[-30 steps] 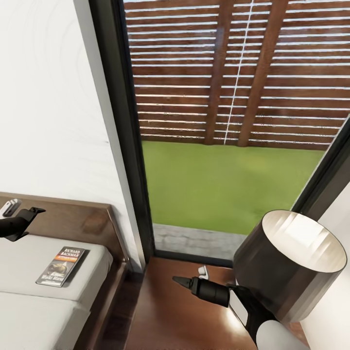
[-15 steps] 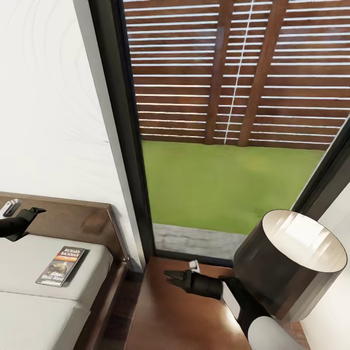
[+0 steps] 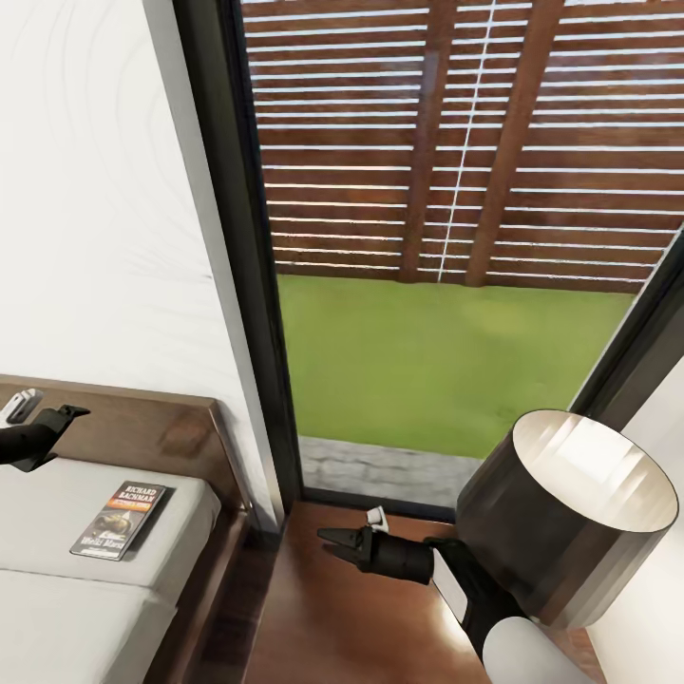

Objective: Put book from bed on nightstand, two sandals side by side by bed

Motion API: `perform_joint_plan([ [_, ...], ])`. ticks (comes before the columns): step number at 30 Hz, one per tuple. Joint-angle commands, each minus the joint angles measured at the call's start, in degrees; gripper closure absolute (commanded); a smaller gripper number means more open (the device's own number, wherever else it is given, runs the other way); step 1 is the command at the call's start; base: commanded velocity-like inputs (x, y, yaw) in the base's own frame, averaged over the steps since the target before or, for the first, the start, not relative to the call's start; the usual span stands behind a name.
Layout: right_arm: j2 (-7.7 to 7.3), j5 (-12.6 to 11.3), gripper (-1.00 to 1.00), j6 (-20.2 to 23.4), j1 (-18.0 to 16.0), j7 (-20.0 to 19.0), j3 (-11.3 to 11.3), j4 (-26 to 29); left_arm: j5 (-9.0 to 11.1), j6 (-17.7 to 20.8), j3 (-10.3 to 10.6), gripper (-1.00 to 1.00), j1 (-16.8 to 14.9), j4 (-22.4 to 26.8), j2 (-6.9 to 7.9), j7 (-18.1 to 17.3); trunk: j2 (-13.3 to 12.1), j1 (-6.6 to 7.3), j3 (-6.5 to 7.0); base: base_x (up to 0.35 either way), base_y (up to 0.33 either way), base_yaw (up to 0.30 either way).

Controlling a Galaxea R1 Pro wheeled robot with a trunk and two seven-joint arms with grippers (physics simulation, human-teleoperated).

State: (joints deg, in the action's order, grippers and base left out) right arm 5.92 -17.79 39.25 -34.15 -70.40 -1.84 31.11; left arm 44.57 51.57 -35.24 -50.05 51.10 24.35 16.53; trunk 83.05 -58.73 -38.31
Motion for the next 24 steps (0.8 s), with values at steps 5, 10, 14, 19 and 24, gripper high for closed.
perform_joint_plan([
  [5, -0.03, -0.40, -1.00, 0.43, -0.04, 0.02, -0.18, 0.01, 0.60, 0.20, -0.09, -1.00, -0.04, 0.05, 0.00, 0.52, 0.03, 0.00, -0.34, 0.000, 0.000, 0.000],
  [10, -0.05, -0.40, -1.00, 0.43, -0.03, 0.03, -0.18, 0.03, 0.60, 0.20, -0.06, -1.00, -0.04, 0.02, -0.02, 0.52, 0.03, 0.00, -0.78, 0.000, 0.000, 0.000],
  [14, -0.04, -0.40, -1.00, 0.39, -0.04, 0.04, -0.18, 0.02, 0.60, 0.20, -0.07, -1.00, 0.02, -0.03, -0.08, 0.52, 0.03, 0.00, -1.15, 0.000, 0.000, 0.000],
  [19, -0.04, -0.38, -1.00, 0.39, -0.04, 0.06, -0.18, 0.01, 0.60, 0.16, -0.08, -1.00, 0.04, -0.04, -0.09, 0.52, 0.03, 0.00, -1.60, 0.000, 0.000, 0.000],
  [24, -0.04, -0.40, -1.00, 0.39, -0.02, 0.06, -0.18, 0.03, 0.60, 0.13, -0.09, -1.00, 0.04, -0.04, -0.07, 0.52, 0.03, 0.00, -2.05, 0.000, 0.000, 0.000],
])
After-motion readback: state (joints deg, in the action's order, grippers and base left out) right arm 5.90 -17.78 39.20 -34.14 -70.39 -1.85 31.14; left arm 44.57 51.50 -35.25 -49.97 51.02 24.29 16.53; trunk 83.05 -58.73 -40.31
